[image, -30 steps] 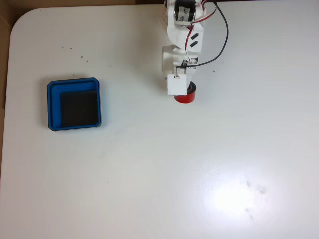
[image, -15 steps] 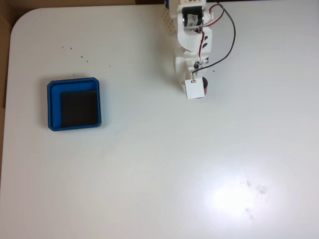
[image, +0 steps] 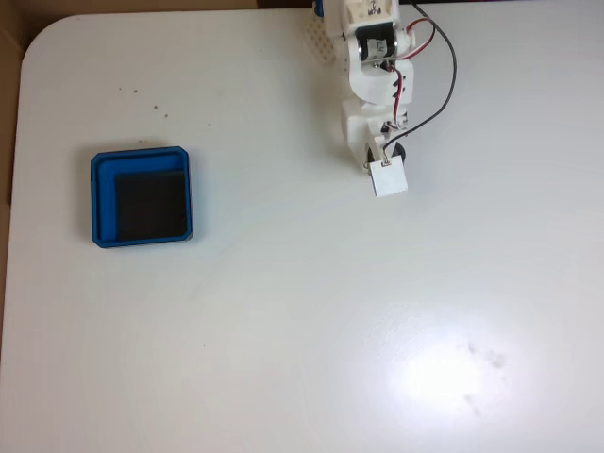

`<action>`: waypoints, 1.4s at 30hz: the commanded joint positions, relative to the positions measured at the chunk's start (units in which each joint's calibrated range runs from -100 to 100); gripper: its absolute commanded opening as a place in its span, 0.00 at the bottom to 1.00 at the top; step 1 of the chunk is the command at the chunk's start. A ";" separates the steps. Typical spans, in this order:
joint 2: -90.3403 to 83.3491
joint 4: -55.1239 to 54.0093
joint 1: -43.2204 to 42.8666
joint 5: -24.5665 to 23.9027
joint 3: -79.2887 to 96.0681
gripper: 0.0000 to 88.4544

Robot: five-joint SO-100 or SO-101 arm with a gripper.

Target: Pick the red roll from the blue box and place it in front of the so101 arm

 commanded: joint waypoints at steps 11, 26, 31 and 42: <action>5.41 -9.09 6.73 0.30 -0.60 0.01; 9.17 -9.83 7.71 -0.23 -0.15 0.01; 9.25 -9.75 7.71 0.04 -0.15 0.01; 9.34 -9.67 7.61 0.04 -0.06 0.01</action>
